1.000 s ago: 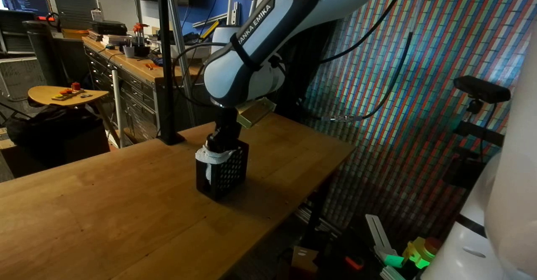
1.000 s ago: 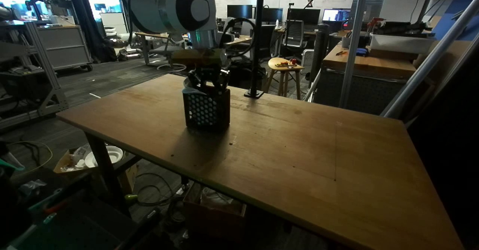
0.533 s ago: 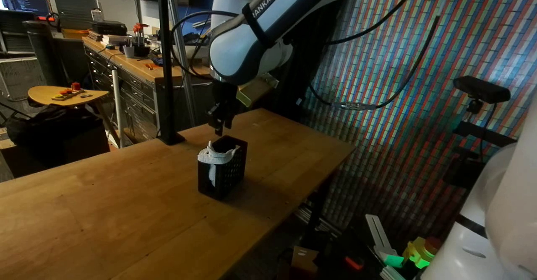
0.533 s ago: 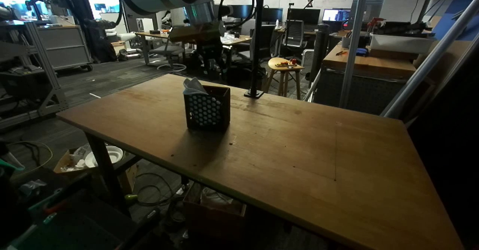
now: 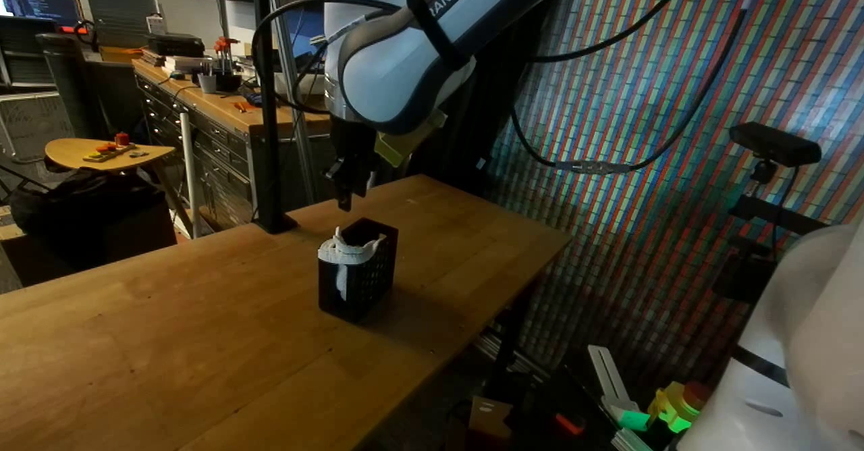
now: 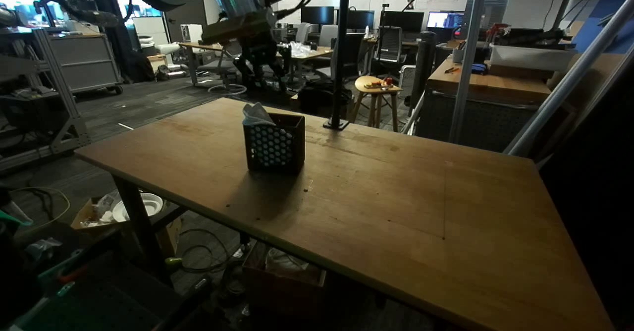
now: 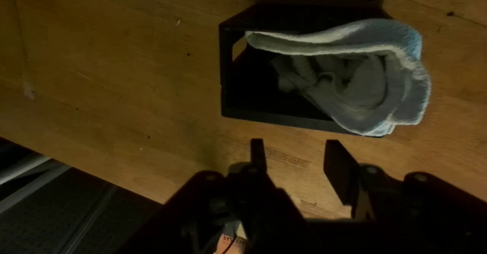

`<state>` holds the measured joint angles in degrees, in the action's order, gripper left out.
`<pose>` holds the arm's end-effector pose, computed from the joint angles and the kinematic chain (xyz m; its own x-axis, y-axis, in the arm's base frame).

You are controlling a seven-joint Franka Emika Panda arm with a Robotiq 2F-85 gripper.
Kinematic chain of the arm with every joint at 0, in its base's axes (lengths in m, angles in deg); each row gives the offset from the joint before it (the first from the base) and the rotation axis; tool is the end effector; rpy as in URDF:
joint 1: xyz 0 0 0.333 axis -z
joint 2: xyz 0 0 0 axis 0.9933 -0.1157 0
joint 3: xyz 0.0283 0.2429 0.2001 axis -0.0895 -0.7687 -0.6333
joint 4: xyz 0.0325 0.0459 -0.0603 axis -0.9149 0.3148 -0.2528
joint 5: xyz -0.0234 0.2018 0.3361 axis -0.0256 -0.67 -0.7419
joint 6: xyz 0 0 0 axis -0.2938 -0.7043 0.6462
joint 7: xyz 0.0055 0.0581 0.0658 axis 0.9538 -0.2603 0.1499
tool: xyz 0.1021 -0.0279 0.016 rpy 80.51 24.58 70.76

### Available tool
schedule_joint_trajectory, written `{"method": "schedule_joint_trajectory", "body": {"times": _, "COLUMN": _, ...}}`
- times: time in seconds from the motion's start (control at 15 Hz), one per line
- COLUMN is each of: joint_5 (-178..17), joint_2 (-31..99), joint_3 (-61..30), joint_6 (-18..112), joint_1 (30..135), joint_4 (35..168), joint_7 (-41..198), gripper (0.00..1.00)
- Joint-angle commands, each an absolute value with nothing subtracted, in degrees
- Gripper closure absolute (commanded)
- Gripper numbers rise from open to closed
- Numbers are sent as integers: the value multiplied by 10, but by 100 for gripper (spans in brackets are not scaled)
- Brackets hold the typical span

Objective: Put the towel in the box

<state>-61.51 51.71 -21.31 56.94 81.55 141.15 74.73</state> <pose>0.5297 0.0412 0.3773 0.9128 0.3580 0.1966 0.2980 -0.9129 0.2790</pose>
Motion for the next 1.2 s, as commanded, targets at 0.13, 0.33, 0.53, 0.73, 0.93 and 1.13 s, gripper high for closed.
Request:
{"method": "schedule_joint_trajectory", "body": {"times": 0.13, "joint_5": -536, "joint_2": 573, "joint_3": -257, "joint_6": 570, "joint_1": 786, "joint_4": 1463, "joint_7": 838, "gripper": 46}}
{"method": "schedule_joint_trajectory", "body": {"times": 0.33, "joint_5": -516, "joint_2": 576, "joint_3": -276, "joint_6": 573, "joint_1": 779, "joint_4": 1473, "joint_7": 865, "gripper": 47}}
{"method": "schedule_joint_trajectory", "body": {"times": 0.53, "joint_5": -507, "joint_2": 578, "joint_3": -282, "joint_6": 566, "joint_1": 778, "joint_4": 1482, "joint_7": 872, "gripper": 46}}
{"method": "schedule_joint_trajectory", "body": {"times": 0.73, "joint_5": -502, "joint_2": 577, "joint_3": -278, "joint_6": 568, "joint_1": 782, "joint_4": 1489, "joint_7": 865, "gripper": 47}}
{"method": "schedule_joint_trajectory", "body": {"times": 0.93, "joint_5": -502, "joint_2": 574, "joint_3": -273, "joint_6": 574, "joint_1": 787, "joint_4": 1493, "joint_7": 860, "gripper": 47}}
{"method": "schedule_joint_trajectory", "body": {"times": 1.13, "joint_5": -502, "joint_2": 570, "joint_3": -268, "joint_6": 577, "joint_1": 791, "joint_4": 1494, "joint_7": 855, "gripper": 46}}
